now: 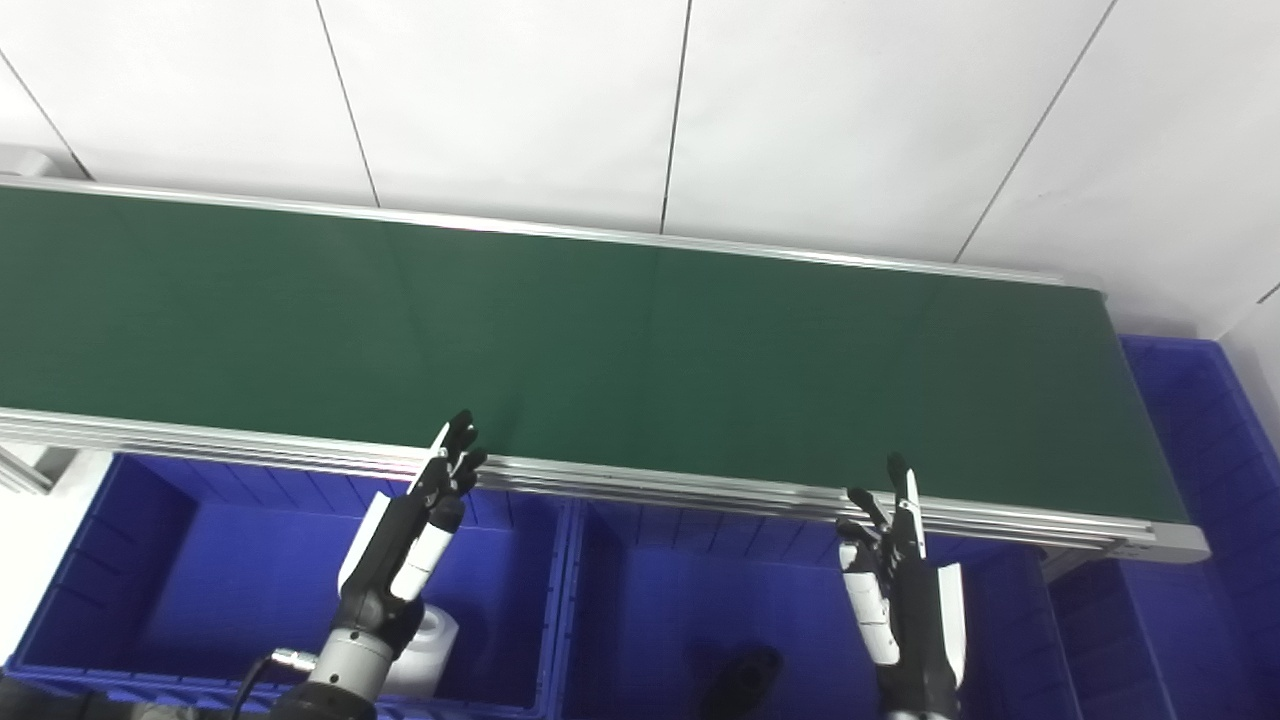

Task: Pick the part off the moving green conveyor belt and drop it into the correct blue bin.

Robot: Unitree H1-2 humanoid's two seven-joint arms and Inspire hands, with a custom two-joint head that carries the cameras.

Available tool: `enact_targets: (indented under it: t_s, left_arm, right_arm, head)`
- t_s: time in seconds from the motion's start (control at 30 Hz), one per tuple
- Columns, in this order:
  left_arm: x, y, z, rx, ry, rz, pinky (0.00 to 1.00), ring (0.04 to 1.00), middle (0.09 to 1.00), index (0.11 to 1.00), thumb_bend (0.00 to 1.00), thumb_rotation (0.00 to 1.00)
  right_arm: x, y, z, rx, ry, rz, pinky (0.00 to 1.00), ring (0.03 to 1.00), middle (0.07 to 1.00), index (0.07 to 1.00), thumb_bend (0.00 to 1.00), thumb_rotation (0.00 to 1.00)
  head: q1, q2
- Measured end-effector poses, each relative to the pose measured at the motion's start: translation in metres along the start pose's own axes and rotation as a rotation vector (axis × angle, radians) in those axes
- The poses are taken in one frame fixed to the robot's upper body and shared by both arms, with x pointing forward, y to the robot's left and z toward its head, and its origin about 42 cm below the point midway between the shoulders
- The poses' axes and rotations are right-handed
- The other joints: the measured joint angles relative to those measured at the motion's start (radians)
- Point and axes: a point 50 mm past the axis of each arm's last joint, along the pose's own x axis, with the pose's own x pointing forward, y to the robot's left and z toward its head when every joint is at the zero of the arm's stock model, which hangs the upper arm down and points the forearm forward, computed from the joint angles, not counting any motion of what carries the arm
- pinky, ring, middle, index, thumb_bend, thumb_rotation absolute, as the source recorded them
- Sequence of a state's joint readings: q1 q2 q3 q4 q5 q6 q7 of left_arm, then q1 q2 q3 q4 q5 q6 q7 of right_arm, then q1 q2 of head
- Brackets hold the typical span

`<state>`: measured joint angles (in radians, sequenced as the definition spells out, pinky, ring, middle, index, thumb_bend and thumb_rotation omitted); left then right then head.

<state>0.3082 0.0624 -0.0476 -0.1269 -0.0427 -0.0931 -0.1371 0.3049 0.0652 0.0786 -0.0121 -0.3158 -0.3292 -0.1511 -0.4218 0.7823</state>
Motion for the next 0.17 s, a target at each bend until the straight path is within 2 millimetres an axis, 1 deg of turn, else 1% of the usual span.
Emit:
enact_targets:
  t_s: [0.07,0.17]
  left_arm:
    - [0.0018,-0.0004,0.001,-0.011,-0.004,-0.007,1.0,0.97,1.0,0.998,0.8,0.9]
    - [0.0041,0.0005,0.0024,-0.018,-0.011,-0.012,1.0,0.978,0.997,1.0,0.79,0.91]
  right_arm:
    - [0.0012,0.0002,0.0006,-0.004,-0.003,-0.004,0.73,0.86,1.0,0.988,0.76,0.95]
    - [0.0046,0.002,0.0011,-0.003,-0.008,-0.007,0.73,0.863,1.0,0.981,0.8,0.96]
  head:
    - [-0.017,0.011]
    - [-0.061,0.008]
